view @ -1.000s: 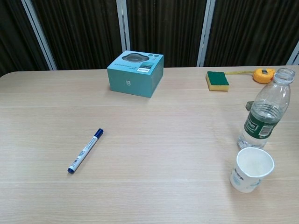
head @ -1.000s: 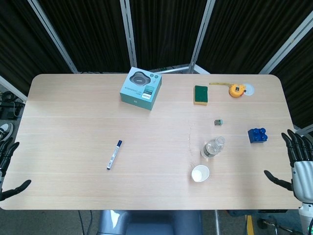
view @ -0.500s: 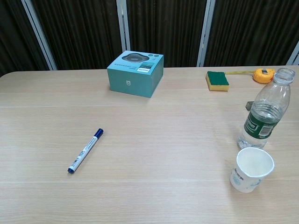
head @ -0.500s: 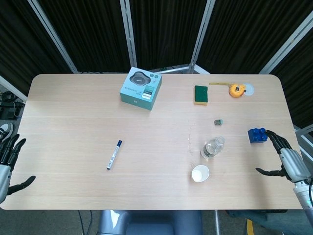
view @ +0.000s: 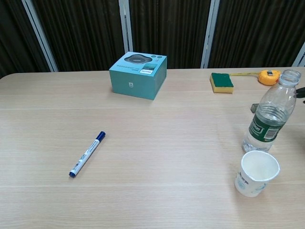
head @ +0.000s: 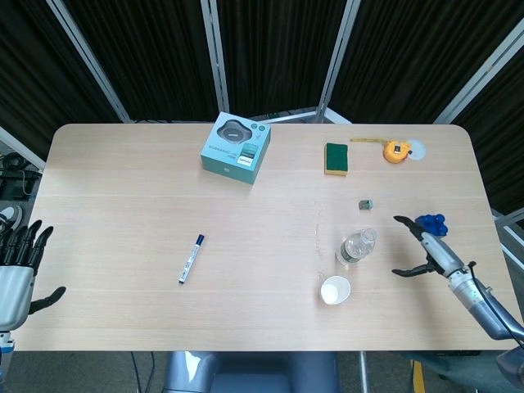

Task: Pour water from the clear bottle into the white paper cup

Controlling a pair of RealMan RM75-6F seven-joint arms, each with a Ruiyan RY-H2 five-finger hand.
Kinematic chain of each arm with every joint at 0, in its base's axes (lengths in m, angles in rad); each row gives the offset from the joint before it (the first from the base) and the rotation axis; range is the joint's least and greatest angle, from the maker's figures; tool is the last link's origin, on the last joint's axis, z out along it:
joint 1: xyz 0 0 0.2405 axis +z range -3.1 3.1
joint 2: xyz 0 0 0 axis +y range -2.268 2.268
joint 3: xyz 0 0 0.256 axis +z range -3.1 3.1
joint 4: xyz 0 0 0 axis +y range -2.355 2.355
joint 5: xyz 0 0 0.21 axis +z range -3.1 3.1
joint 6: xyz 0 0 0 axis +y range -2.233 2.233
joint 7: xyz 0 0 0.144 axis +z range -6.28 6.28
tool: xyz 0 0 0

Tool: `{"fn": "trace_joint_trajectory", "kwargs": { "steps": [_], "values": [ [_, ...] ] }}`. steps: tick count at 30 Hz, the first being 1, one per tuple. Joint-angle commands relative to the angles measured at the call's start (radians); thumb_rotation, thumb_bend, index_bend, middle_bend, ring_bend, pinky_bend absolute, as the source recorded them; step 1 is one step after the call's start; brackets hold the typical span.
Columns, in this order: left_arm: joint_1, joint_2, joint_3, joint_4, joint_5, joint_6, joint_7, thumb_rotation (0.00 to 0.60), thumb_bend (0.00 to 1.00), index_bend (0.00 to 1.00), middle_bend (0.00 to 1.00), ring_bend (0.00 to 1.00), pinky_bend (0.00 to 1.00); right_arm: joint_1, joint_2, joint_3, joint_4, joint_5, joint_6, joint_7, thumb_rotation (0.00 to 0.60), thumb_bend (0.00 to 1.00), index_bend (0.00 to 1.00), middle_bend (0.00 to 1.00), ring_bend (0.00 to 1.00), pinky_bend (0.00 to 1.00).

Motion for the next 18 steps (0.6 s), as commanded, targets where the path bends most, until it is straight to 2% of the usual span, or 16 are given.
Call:
{"fn": "trace_joint_trajectory", "kwargs": {
  "steps": [1,8,18],
  "values": [
    [-0.002,-0.004,-0.004,0.006,-0.013,-0.004,0.006,0.600,0.00,0.00,0.00,0.00,0.00,0.034,-0.050,-0.017,0.047,-0.014,-0.014,0.025,0.600,0.00,0.00,0.00,0.00,0.00],
    [-0.007,-0.002,-0.011,0.016,-0.035,-0.009,-0.006,0.600,0.00,0.00,0.00,0.00,0.00,0.075,-0.121,-0.033,0.098,-0.012,-0.036,0.034,0.600,0.00,0.00,0.00,0.00,0.00],
    [-0.017,-0.003,-0.014,0.029,-0.050,-0.020,-0.021,0.600,0.00,0.00,0.00,0.00,0.00,0.121,-0.184,-0.015,0.089,0.036,-0.067,0.056,0.600,0.00,0.00,0.01,0.00,0.00]
  ]
}}
